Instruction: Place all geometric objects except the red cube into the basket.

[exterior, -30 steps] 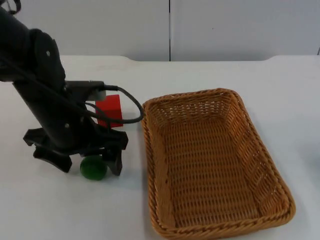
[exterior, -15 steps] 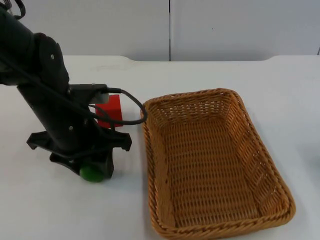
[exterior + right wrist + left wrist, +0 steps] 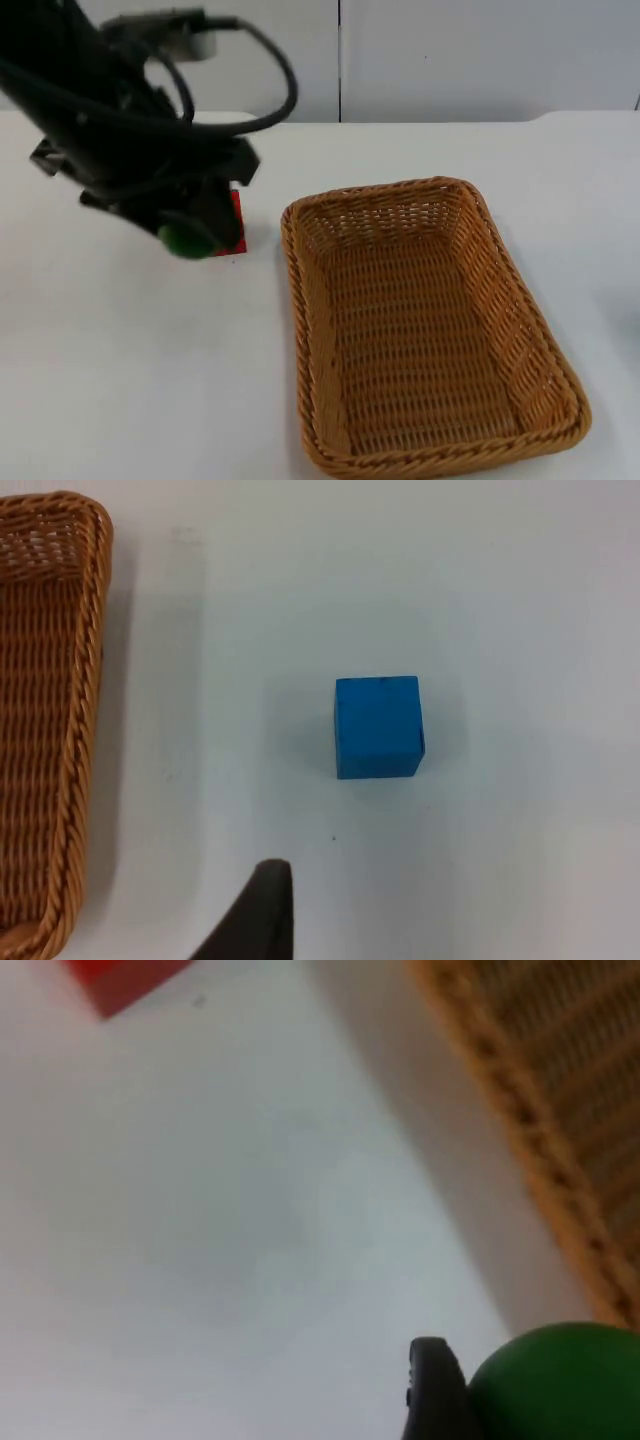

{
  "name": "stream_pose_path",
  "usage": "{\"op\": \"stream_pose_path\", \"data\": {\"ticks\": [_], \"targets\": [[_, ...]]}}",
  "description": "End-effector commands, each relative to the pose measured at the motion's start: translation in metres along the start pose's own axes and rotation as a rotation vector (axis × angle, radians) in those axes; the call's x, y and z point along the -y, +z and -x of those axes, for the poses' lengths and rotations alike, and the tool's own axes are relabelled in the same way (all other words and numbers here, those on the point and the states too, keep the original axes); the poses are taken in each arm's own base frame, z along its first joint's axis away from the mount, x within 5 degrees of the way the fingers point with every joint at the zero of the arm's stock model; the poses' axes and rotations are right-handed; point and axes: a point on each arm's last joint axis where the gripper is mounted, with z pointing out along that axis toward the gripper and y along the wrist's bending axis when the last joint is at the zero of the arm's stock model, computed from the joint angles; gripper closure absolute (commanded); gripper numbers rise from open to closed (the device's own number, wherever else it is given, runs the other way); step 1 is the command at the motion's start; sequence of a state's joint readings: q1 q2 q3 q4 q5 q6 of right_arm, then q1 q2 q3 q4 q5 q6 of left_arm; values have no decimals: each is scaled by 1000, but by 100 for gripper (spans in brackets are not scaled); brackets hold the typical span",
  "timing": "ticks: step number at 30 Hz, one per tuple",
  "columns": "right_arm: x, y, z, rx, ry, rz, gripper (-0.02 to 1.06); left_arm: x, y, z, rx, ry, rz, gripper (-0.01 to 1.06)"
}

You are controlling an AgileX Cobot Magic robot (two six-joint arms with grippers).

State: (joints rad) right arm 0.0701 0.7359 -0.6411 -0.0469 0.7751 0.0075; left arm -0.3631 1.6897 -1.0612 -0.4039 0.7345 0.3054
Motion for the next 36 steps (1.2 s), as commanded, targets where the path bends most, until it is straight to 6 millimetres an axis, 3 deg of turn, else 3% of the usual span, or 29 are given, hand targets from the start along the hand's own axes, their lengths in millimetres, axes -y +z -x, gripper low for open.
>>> {"op": "stream_pose_path", "data": {"ticks": [1, 7, 11, 17, 23, 31, 33, 36], "targets": [[1, -1, 1, 6, 6, -8, -1, 13, -3, 3, 32, 29, -23, 105], [1, -1, 1, 7, 10, -6, -1, 57, 19, 16, 38, 164, -44, 105], [1, -1, 1, 7, 13, -6, -1, 88, 49, 20, -15, 252, -40, 105], [1, -1, 1, 10, 13, -6, -1, 120, 84, 17, -16, 351, 25, 105], [1, -1, 2, 19, 13, -6, -1, 133, 109, 8, -10, 418, 80, 105], [1, -1, 2, 19, 13, -6, -1, 135, 121, 6, -5, 430, 76, 105], [1, -1, 2, 19, 13, -6, -1, 135, 122, 5, -8, 430, 76, 103], [1, -1, 2, 19, 13, -6, -1, 135, 124, 5, -4, 427, 74, 89]]}}
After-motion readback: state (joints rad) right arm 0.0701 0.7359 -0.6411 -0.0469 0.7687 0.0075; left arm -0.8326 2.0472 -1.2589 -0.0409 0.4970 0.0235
